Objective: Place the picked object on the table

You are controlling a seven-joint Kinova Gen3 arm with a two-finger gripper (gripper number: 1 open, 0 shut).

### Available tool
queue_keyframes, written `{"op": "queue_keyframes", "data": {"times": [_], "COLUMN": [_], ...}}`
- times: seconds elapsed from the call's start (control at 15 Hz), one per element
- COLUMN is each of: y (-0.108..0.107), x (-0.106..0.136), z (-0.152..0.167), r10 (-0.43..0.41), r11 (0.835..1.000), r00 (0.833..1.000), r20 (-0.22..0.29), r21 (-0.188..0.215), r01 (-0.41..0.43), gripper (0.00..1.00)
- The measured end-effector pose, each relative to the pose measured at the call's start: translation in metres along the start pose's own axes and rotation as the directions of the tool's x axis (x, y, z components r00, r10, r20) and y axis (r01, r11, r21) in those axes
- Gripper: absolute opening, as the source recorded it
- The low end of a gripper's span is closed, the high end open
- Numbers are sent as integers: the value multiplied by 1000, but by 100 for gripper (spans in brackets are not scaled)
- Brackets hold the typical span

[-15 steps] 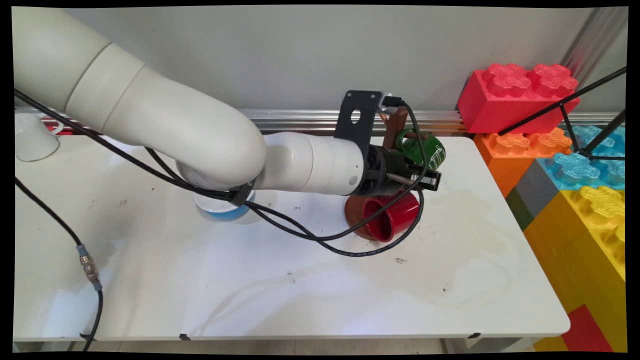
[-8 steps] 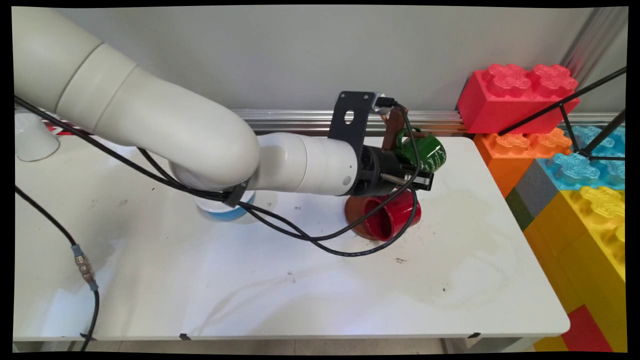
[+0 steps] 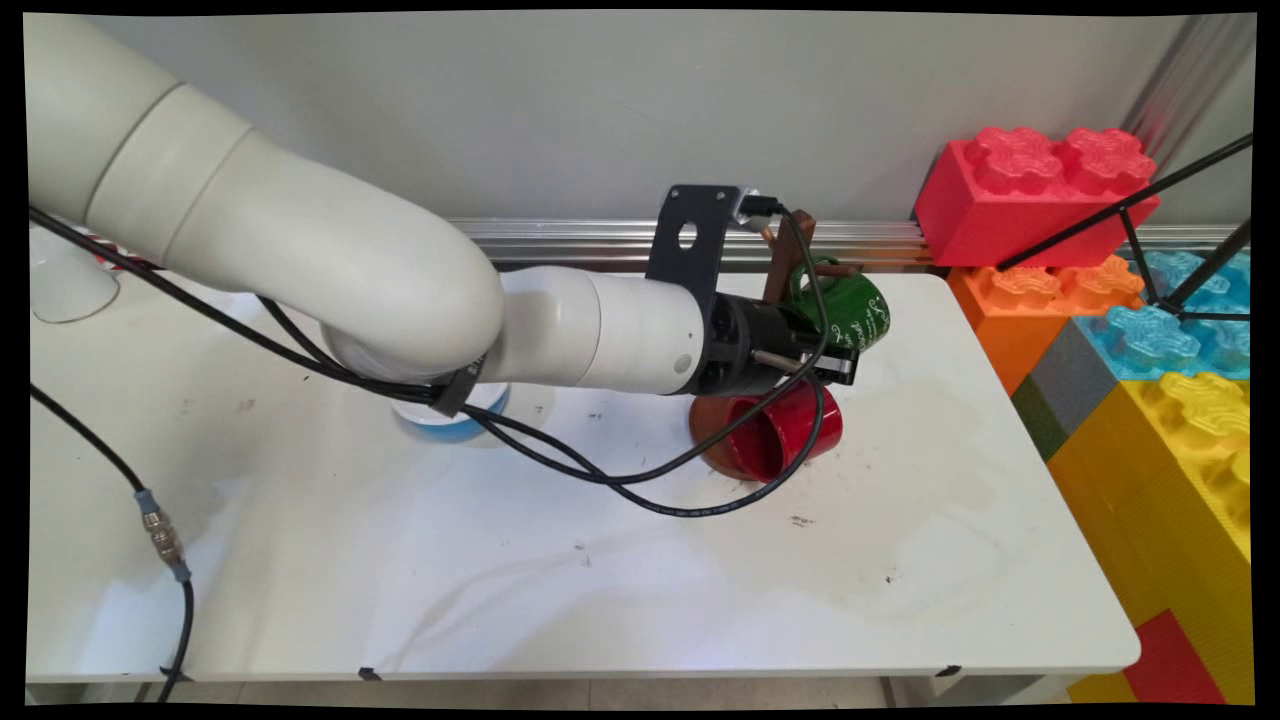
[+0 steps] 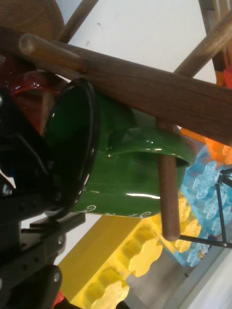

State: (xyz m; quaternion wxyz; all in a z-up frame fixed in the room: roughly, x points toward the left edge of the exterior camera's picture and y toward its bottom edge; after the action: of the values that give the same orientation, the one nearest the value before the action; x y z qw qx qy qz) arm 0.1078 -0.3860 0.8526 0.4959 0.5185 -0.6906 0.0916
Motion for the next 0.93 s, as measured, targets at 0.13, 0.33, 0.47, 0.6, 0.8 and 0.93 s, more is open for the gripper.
{"op": "queue_keyframes", "data": {"times": [0.13, 0.33, 0.47, 0.6, 0.8, 0.93], "y": [1, 4, 6, 7, 10, 11], "x": [0, 2, 3, 4, 6, 6], "z": [-1, -2, -3, -3, -4, -5], "r10": [-1, -4, -5, -7, -9, -12], "r11": [1000, 1000, 1000, 999, 999, 999], "r00": [1000, 1000, 1000, 1000, 1000, 1000], "r20": [-1, -3, -5, -7, -9, -8], "r21": [-5, -16, -25, -31, -44, -51], "r01": [1, 4, 5, 7, 9, 12], "gripper": [0, 0, 0, 0, 0, 0]}}
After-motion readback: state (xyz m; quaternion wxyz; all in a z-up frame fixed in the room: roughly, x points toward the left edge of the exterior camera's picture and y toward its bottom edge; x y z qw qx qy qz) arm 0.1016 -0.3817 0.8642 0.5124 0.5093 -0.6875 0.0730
